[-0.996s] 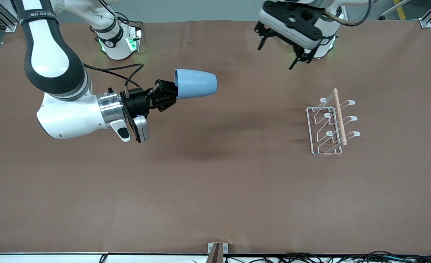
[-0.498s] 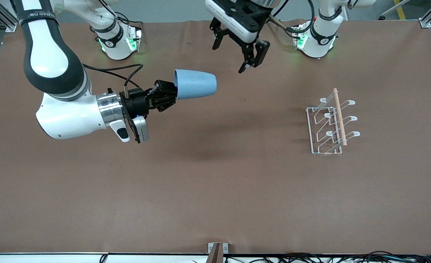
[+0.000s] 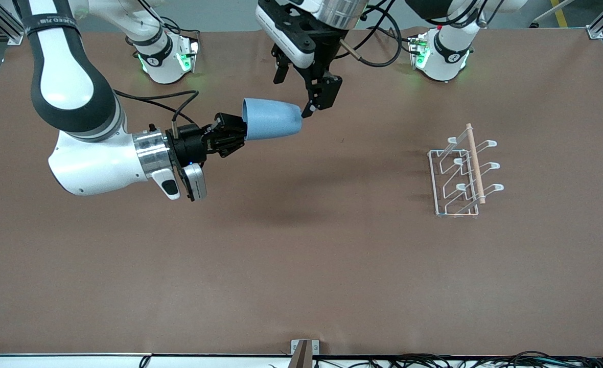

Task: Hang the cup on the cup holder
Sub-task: 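Move the left gripper to the cup and grasp its base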

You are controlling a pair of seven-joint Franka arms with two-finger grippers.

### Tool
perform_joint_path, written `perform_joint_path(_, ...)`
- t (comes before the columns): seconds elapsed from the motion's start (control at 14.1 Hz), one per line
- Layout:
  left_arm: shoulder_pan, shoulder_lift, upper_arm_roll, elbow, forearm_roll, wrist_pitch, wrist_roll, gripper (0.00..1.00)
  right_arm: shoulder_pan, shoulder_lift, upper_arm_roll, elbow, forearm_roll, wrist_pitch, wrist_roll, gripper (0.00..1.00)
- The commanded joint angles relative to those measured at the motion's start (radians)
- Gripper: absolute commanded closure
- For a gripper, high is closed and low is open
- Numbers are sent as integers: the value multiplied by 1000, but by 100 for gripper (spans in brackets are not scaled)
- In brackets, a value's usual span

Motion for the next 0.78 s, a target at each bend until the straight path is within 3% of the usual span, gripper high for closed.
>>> perform_joint_path(0.0, -7, 20, -2, 31, 25, 1, 64, 0, -8, -9, 2, -13, 24, -9, -7, 93)
perform_joint_path(0.21, -7, 37, -2, 31, 26, 18, 156, 2, -8, -9, 2, -14, 24, -9, -7, 93)
perform_joint_path(0.71, -25, 78, 0, 30, 68, 40, 171, 2, -9, -9, 2, -14, 24, -9, -7, 93)
